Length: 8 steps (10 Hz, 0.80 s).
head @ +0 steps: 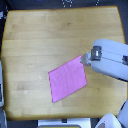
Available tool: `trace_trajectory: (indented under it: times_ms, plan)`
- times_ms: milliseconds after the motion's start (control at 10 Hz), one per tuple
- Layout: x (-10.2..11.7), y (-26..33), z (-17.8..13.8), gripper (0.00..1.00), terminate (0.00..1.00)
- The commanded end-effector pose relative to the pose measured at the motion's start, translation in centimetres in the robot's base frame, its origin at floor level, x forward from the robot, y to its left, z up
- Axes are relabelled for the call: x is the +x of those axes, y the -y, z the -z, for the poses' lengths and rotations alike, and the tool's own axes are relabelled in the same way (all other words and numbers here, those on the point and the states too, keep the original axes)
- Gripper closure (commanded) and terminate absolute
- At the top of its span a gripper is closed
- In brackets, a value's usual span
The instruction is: Folding a cloth
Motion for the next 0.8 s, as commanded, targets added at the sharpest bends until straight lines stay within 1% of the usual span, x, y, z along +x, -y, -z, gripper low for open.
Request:
trace_trajectory:
  times_ms: [0,400,700]
  plan:
    - [-1.0,-0.6,5.9,0.00,0.00]
    - [-0.3,-1.6,8.3,0.00,0.00]
    - [-0.6,-2.4,9.9,0.00,0.00]
